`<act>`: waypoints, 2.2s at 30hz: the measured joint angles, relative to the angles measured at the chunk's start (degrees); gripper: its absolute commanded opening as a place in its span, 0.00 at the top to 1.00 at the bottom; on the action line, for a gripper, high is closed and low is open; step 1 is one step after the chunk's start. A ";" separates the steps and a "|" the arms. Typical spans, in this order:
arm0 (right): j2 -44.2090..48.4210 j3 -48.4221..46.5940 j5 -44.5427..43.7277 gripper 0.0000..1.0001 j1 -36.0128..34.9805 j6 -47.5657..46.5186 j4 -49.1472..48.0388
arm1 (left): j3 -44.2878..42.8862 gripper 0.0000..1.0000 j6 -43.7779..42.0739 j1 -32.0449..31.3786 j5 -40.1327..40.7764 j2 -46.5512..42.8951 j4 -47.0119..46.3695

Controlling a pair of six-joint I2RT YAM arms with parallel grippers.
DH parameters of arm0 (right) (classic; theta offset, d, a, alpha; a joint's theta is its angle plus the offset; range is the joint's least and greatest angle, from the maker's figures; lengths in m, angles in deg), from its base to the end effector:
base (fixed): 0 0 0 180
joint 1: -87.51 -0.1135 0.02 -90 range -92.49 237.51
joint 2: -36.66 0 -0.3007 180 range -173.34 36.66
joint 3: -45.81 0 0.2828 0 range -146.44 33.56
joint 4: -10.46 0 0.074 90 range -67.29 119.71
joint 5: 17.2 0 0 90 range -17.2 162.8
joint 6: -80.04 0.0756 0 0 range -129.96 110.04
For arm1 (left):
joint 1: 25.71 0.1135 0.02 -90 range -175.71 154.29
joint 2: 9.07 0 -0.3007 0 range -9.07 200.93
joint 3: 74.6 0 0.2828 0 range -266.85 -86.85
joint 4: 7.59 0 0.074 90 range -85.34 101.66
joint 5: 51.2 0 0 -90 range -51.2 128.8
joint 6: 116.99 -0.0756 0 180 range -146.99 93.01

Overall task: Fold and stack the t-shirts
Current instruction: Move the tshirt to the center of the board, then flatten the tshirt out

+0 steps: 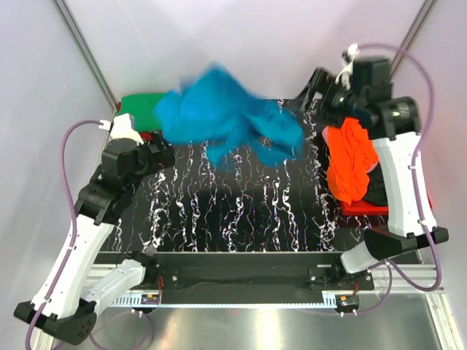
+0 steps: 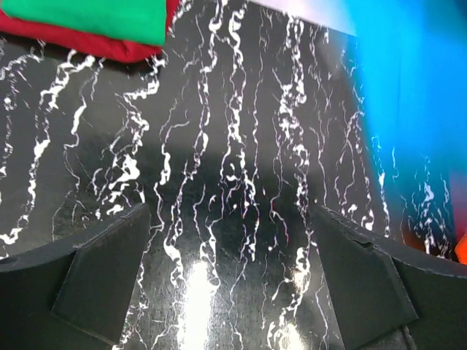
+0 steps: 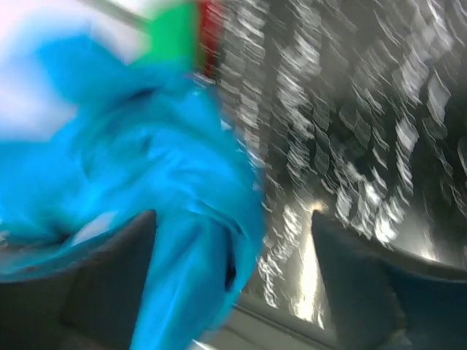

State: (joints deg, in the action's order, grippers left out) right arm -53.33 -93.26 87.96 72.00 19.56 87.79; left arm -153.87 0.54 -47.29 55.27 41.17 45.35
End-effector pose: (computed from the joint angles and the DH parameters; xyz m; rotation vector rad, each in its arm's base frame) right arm 0.3172 0.1085 0.5583 0.0914 2.1309 0.7481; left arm 0.2021 -0.0569 0.4225 -0.2877 1.9591 -0.2734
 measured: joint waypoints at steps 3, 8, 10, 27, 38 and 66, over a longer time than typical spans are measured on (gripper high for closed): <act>1.03 15.21 -0.74 0.00 3.23 1.27 -0.94 | -0.07 0.01 1.20 0.07 0.61 -1.55 1.70; -8.00 34.69 -2.69 0.00 6.51 1.22 -0.55 | 5.22 0.01 6.73 0.07 0.72 -8.83 5.79; -8.83 38.97 -3.82 0.00 7.28 1.05 0.92 | 8.74 0.01 9.07 0.11 0.31 -12.22 7.56; 5.01 61.94 4.20 0.16 -9.86 3.21 -6.38 | 22.73 0.16 12.72 -2.89 -12.24 -1.70 8.33; -6.56 64.15 5.95 0.31 -13.73 4.90 -17.97 | 21.68 0.15 11.32 -2.84 -10.27 9.53 3.72; -12.66 57.09 5.11 1.00 -14.01 5.29 -19.06 | 19.17 0.17 6.69 1.46 -9.99 8.20 3.28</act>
State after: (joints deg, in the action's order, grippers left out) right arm -65.99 -36.17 93.07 57.99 24.85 68.73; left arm -134.70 7.23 -45.83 45.28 49.36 48.63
